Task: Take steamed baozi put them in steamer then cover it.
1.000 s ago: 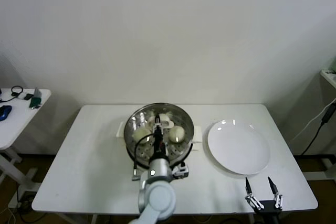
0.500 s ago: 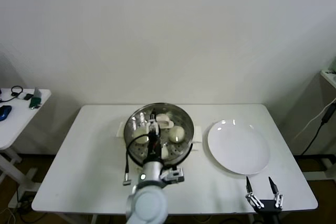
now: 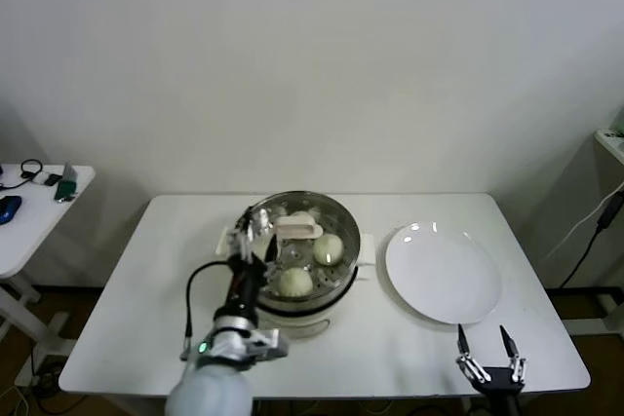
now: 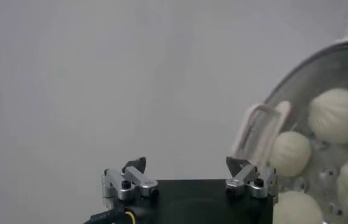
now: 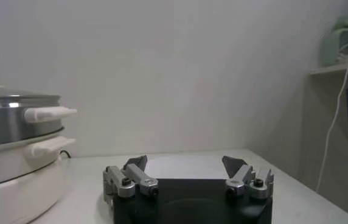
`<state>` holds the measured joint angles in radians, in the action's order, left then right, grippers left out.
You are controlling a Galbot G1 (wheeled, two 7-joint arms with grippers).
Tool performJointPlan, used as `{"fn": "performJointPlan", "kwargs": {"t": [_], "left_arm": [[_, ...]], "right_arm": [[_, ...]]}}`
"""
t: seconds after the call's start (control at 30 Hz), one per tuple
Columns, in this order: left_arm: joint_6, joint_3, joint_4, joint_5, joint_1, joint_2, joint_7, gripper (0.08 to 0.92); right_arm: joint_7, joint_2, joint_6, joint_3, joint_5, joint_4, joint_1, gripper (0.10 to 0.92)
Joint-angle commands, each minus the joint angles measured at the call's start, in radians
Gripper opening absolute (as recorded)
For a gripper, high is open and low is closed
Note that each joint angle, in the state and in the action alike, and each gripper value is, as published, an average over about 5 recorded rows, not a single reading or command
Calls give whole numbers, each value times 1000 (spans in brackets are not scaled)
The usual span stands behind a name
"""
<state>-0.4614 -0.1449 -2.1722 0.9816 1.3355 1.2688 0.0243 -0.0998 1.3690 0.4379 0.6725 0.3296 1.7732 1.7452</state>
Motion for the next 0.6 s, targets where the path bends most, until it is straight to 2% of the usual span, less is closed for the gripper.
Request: {"fn": "performJointPlan", "kwargs": {"t": [0.03, 0.13, 0.23, 0.6], "left_arm": [[372, -571, -11, -950, 214, -27, 193, 823], [482, -644, 58, -1122, 273, -56, 127, 823], [575, -639, 140, -1252, 307, -70, 94, 823], [773, -524, 347, -1346, 314, -10, 12, 823]], "right_arm": [[11, 5, -17, -5, -19, 27, 3, 823], [10, 3, -11, -11, -24, 17, 3, 823], [9, 1, -5, -17, -30, 7, 0, 823], [1, 4, -5, -37, -36, 1, -5, 823]]}}
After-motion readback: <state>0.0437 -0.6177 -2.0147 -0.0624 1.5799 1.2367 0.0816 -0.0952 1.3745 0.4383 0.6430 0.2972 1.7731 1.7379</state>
